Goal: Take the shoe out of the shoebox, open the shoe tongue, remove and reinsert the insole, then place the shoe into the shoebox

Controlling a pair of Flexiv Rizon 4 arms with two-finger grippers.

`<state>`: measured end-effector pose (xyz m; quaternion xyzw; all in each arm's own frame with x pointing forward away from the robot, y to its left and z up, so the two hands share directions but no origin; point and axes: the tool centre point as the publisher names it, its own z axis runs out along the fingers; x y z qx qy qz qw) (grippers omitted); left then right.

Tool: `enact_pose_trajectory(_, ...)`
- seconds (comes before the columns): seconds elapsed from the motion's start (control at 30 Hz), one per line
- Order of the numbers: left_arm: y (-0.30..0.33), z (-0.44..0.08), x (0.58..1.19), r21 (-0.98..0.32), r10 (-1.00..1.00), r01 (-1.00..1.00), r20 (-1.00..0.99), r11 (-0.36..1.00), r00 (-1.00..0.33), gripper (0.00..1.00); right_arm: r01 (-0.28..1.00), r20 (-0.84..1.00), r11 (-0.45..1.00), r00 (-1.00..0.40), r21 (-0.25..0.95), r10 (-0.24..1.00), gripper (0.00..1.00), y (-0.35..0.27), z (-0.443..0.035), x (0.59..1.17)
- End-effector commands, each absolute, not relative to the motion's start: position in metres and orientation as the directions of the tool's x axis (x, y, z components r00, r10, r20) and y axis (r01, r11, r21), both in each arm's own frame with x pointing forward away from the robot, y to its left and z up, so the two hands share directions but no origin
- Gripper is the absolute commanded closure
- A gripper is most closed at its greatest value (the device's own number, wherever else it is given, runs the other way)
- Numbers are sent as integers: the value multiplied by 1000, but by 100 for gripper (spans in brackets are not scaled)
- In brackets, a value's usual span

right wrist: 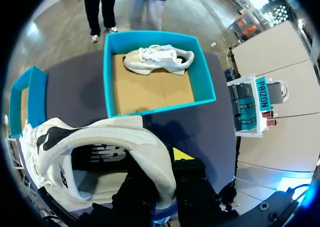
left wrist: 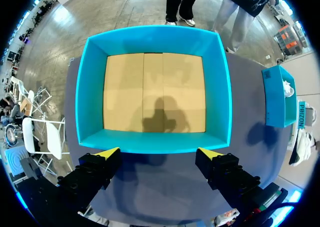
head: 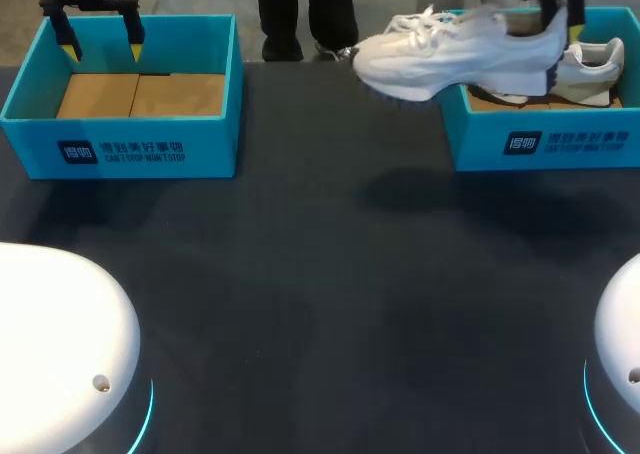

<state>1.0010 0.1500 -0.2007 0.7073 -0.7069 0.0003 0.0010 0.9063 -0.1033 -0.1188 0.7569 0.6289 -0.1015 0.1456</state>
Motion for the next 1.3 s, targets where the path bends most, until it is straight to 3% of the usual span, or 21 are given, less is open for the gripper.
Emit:
enact_pose_trajectory(0.03,150,-201,1001,1,-1000,-1000,1,0,0,0,984,-381,-150,175,95,908,100,-78,-112,896)
enact_pose_trajectory(1.3,150,-201,1001,1,-1000,-1000,1,0,0,0,980,-365,-190,195,51,910,100,58,-147,784)
